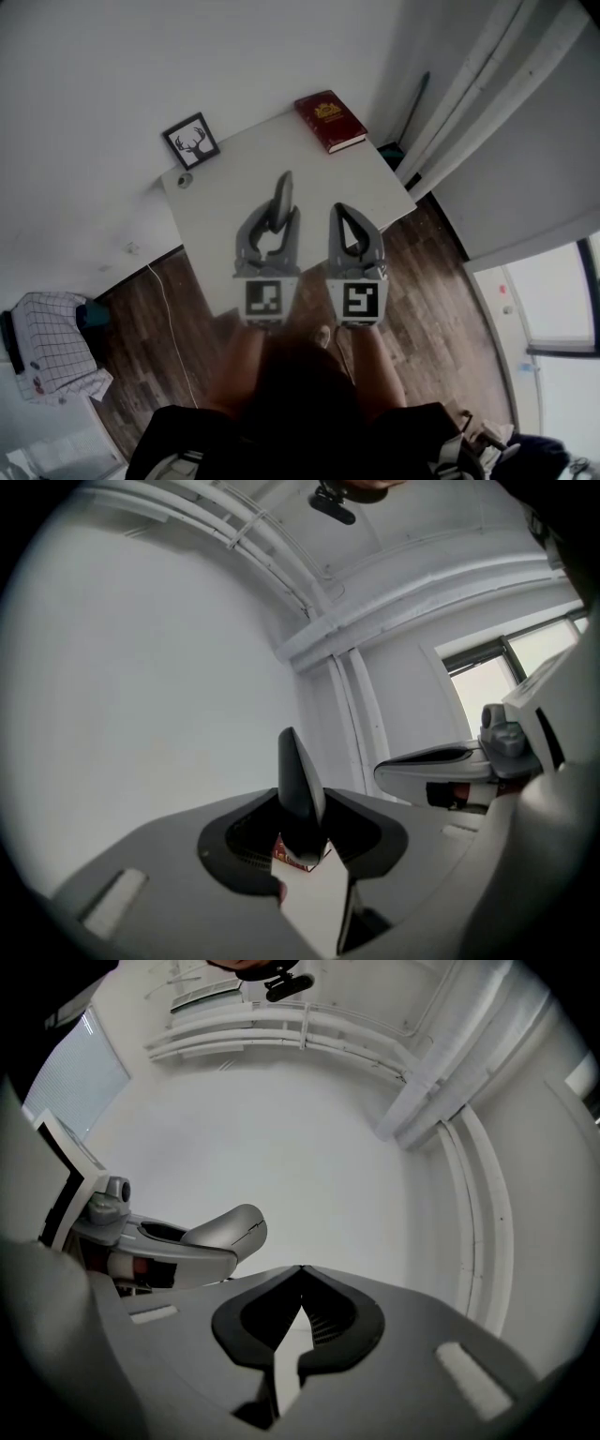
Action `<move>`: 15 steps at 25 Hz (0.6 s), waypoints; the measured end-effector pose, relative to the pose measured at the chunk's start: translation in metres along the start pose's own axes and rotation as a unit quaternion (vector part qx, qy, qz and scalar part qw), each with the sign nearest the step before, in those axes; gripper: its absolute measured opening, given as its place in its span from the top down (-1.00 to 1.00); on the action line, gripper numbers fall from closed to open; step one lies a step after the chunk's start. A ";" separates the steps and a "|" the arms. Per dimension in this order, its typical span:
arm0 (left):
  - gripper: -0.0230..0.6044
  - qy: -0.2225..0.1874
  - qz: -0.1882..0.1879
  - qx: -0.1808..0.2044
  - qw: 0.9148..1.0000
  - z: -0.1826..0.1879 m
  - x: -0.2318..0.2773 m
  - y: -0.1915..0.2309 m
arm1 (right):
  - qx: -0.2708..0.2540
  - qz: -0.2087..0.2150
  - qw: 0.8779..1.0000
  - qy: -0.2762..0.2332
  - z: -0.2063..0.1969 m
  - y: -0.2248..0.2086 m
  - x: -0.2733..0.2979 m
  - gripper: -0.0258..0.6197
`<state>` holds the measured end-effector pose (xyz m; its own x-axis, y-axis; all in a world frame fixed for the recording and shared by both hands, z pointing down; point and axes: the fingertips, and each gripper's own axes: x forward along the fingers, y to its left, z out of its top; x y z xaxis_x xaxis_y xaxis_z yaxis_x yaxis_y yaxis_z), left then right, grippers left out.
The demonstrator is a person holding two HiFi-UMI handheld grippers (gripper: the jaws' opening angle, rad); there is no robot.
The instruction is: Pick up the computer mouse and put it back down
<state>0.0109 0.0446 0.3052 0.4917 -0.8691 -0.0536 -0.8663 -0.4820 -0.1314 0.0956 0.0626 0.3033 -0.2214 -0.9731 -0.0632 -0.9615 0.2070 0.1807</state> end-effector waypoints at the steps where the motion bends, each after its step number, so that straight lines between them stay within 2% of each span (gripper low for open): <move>1: 0.48 0.003 0.000 -0.004 1.000 -0.001 0.000 -0.006 | 0.001 0.000 1.000 -0.001 -0.001 -0.004 -0.003 0.88; 7: 0.48 0.028 -0.003 -0.012 1.000 -0.018 0.002 -0.030 | 0.009 0.012 1.000 0.006 -0.024 -0.022 -0.016 0.88; 15: 0.48 0.051 -0.026 -0.014 0.998 -0.038 0.016 -0.031 | 0.025 0.018 0.999 0.018 -0.043 -0.024 -0.007 0.88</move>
<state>0.0427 0.0413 0.3464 0.5251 -0.8493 0.0546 -0.8429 -0.5279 -0.1040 0.1268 0.0605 0.3416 -0.2509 -0.9678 -0.0211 -0.9602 0.2460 0.1322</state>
